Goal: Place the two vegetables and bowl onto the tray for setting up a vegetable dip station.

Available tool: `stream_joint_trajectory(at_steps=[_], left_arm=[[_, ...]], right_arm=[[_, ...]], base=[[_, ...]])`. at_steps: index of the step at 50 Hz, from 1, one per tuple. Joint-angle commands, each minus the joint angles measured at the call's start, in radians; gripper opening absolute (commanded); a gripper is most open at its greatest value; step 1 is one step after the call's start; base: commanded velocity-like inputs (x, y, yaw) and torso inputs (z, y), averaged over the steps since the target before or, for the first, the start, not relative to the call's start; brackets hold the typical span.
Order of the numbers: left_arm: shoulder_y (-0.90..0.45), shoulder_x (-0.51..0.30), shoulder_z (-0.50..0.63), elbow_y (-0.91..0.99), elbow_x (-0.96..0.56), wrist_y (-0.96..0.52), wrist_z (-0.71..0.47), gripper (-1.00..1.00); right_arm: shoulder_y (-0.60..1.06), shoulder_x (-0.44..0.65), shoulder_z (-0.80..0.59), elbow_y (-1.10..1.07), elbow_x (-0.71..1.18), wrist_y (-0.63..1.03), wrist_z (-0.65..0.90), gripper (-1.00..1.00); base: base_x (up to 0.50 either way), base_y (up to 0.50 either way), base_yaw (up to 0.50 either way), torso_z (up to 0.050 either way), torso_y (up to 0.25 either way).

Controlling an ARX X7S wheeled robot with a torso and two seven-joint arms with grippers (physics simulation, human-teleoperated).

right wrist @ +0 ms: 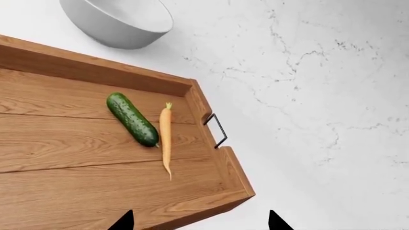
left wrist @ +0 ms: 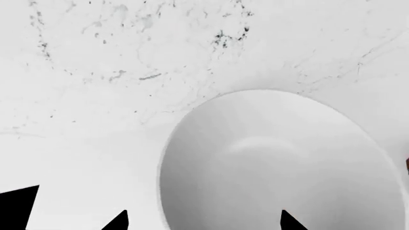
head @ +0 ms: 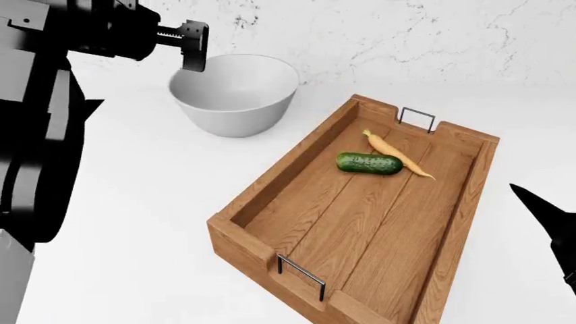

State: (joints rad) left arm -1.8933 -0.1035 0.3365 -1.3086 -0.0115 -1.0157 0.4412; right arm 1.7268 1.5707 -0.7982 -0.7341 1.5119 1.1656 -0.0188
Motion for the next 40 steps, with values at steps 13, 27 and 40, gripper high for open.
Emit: stream_joint_trajectory(at_steps=[13, 27, 40], left_arm=[[0.035, 0.01, 0.005, 0.0, 0.014, 0.056, 0.013, 1.0], [0.04, 0.012, 0.001, 0.0, 0.001, 0.044, 0.008, 1.0], [0.069, 0.007, -0.035, 0.0, 0.004, 0.014, -0.026, 1.0]], right_arm=[[-0.009, 0.0, 0.016, 0.0, 0.013, 0.012, 0.01, 1.0], [-0.009, 0.0, 0.031, -0.002, 0.028, 0.022, 0.018, 1.0], [-0.017, 0.0, 0.037, -0.006, 0.044, 0.03, 0.037, 1.0]], base=[[0.0, 0.0, 0.0, 0.0, 0.0], [0.0, 0.0, 0.0, 0.0, 0.0], [0.0, 0.0, 0.0, 0.0, 0.0]])
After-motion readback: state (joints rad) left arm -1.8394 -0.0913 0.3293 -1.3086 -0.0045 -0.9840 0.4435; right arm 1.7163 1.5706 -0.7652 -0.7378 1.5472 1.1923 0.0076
